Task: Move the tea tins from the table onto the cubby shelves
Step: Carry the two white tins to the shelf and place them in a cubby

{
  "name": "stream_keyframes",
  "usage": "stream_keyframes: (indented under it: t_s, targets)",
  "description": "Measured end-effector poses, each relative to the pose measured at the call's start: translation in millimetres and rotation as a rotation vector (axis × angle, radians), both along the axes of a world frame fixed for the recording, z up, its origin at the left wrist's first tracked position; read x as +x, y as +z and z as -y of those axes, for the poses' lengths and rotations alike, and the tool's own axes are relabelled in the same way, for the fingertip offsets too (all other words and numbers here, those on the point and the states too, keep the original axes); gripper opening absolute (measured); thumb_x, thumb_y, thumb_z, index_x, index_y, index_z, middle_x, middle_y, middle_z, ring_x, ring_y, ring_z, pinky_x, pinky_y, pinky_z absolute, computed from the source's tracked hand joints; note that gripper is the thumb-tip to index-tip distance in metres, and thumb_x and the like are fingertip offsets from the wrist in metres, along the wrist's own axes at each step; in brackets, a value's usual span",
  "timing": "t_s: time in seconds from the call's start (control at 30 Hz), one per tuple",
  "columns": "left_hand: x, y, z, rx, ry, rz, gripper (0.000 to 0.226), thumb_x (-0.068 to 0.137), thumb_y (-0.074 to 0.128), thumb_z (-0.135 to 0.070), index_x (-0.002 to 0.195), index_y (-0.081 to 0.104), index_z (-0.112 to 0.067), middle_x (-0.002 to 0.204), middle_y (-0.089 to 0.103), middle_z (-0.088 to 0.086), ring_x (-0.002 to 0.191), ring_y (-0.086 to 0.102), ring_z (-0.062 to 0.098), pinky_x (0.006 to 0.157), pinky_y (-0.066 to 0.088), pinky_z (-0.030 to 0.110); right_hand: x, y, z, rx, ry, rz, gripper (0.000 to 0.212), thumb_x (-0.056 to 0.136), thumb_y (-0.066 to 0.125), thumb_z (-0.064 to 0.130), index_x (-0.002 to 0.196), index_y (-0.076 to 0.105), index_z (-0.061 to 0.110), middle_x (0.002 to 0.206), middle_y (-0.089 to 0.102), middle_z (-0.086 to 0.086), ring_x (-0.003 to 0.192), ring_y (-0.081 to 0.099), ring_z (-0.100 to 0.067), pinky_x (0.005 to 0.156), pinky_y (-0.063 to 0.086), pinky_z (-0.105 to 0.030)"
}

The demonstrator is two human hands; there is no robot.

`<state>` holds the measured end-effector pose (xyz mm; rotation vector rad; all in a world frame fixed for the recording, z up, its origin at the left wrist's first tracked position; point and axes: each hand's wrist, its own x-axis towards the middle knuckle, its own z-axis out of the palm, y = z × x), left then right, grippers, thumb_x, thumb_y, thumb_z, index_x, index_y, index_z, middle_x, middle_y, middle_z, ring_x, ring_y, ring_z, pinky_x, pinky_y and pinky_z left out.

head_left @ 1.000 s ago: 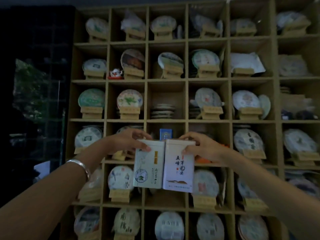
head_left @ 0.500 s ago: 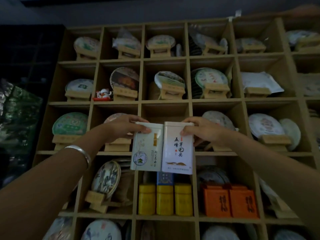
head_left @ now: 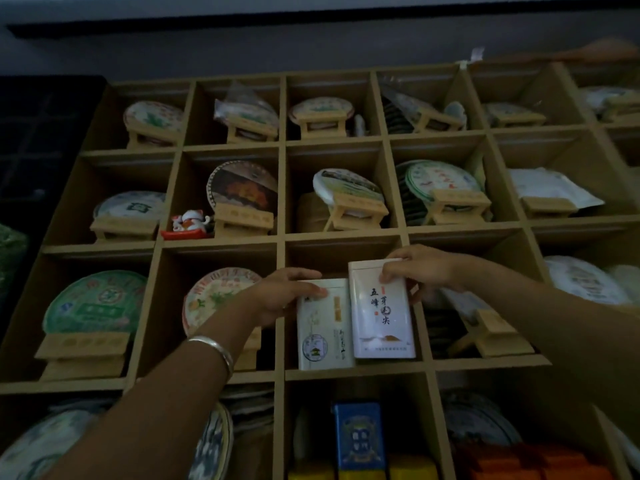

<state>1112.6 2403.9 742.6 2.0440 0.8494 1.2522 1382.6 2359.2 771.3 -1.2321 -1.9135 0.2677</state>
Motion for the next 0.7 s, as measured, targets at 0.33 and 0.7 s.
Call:
stream_keyframes:
  t_s: [0.33,0.7]
  targets:
    - [4.7,6.7,-61.0,-0.044,0.040,0.059,0.041,0.071,0.080,-0.014,0.109,0.066,-0.020,0.112,0.066,0.008,0.100,0.065,0.025,0.065,0.058,0.033,-2.4,17.2,-58.9,-0.085,-0.049,0.060,0.023,0.079,0.070,0.031,0.101,0.063,0.025,0.103,0.068,-0.002,0.093,0.065,-0.017,0.056,0.057,-0.028]
    - [20.9,4.3,-98.2,-0.052,0.130,-0.048,0.024,0.083,0.070,-0.015,0.104,0.060,-0.022,0.107,0.065,0.007,0.097,0.064,0.023,0.068,0.055,0.032,-3.6,8.1,-126.4,-0.258,-0.177,0.148,0.032,0.077,0.063,0.032,0.106,0.054,0.024,0.106,0.063,-0.004,0.093,0.059,-0.020,0.055,0.051,-0.033]
